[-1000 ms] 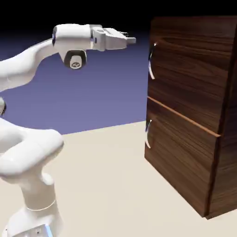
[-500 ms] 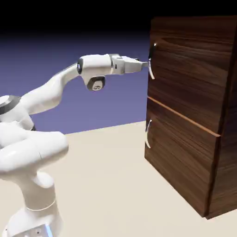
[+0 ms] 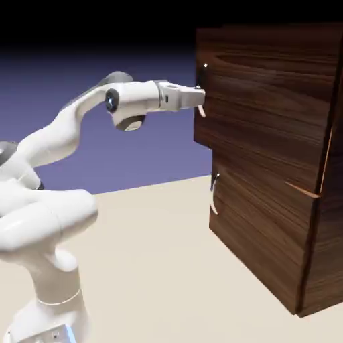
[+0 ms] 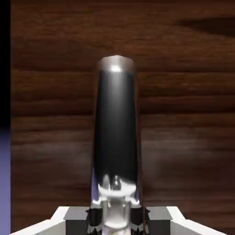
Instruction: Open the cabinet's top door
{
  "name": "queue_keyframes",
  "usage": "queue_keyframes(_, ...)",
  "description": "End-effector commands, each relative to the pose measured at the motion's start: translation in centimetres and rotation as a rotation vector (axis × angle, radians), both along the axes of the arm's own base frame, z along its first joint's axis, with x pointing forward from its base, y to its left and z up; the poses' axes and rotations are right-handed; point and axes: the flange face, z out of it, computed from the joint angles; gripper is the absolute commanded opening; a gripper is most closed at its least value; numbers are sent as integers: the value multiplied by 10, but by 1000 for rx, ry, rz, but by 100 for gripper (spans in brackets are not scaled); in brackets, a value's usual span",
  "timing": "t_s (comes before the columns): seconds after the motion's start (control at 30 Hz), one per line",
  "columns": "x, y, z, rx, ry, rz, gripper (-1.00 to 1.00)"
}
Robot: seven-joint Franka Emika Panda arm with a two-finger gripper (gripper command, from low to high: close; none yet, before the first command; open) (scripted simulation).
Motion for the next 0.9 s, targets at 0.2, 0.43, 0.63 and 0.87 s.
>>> queue_keyframes(0.2,-69,-52,0,0,0,189,-100)
queue_keyframes(0.43,-118,-105,0,0,0,346,-100)
queue_keyframes(0.63,-144,-142,0,0,0,446,-100)
queue_keyframes(0.87,-168,-183,0,0,0,550,-100)
